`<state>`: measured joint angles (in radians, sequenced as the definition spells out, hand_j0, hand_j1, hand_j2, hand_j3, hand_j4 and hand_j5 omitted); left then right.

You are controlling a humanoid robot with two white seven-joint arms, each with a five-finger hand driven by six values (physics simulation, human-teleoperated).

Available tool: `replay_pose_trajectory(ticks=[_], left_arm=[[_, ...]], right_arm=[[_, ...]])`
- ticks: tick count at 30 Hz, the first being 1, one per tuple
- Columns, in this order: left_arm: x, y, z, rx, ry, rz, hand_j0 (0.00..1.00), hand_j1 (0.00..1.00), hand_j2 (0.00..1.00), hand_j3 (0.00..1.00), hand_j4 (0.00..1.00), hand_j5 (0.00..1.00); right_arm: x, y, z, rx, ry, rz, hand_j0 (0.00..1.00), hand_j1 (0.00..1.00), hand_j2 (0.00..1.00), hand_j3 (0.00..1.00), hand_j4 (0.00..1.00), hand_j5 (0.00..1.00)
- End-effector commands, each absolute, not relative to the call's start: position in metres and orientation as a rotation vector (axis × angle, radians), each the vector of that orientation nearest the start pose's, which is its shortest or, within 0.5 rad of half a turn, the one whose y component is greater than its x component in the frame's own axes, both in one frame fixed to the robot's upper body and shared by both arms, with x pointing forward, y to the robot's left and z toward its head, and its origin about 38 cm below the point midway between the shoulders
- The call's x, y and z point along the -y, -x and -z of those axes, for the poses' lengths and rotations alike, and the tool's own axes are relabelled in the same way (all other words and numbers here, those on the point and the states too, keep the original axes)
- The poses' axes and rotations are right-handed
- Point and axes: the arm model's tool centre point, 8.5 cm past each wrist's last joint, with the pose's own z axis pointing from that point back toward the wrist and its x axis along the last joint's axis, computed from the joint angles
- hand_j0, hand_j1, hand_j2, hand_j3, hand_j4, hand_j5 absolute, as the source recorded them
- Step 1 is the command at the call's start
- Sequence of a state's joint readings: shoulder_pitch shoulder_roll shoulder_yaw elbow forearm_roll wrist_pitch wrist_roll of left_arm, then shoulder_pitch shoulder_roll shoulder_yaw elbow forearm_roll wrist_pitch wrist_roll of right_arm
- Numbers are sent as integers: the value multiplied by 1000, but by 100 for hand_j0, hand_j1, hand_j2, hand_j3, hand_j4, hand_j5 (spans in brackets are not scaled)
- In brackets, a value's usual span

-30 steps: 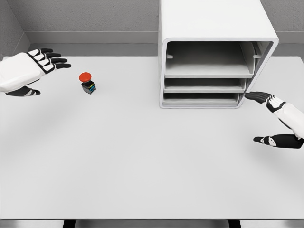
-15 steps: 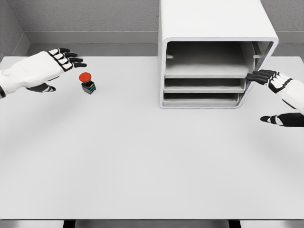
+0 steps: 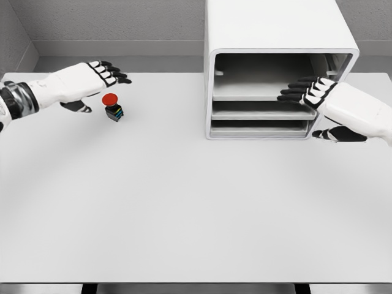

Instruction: Slide open multi-storey tabletop storage cabinets and put open load switch and slide close multi-storey tabletop storage cabinets

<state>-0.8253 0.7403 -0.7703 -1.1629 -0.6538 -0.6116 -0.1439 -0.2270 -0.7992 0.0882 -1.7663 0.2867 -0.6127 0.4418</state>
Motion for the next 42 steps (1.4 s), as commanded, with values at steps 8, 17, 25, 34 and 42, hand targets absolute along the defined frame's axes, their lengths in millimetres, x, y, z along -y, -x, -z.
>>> replay_pose_trajectory(ticks=[8, 17, 25, 34, 42], left_arm=[[-310, -518, -206, 1447, -700, 1977, 100, 100, 100, 100, 100, 100], [-314, -532, -196, 1416, -679, 1903, 100, 100, 100, 100, 100, 100], [-302, -532, -178, 1376, -637, 1939, 100, 100, 100, 100, 100, 100], [-297, -532, -174, 1368, -621, 1952, 100, 100, 100, 100, 100, 100], [-296, -531, -169, 1344, -605, 1970, 72, 72, 72, 72, 72, 72]], right_arm=[[283, -387, -234, 1781, 379, -1857, 95, 95, 95, 95, 95, 95], [290, -419, -220, 1715, 379, -1816, 96, 96, 96, 96, 96, 96], [296, -448, -220, 1689, 413, -1757, 96, 96, 96, 96, 96, 96], [273, -466, -218, 1687, 391, -1777, 96, 96, 96, 96, 96, 96], [267, -473, -202, 1639, 368, -1791, 96, 96, 96, 96, 96, 96]])
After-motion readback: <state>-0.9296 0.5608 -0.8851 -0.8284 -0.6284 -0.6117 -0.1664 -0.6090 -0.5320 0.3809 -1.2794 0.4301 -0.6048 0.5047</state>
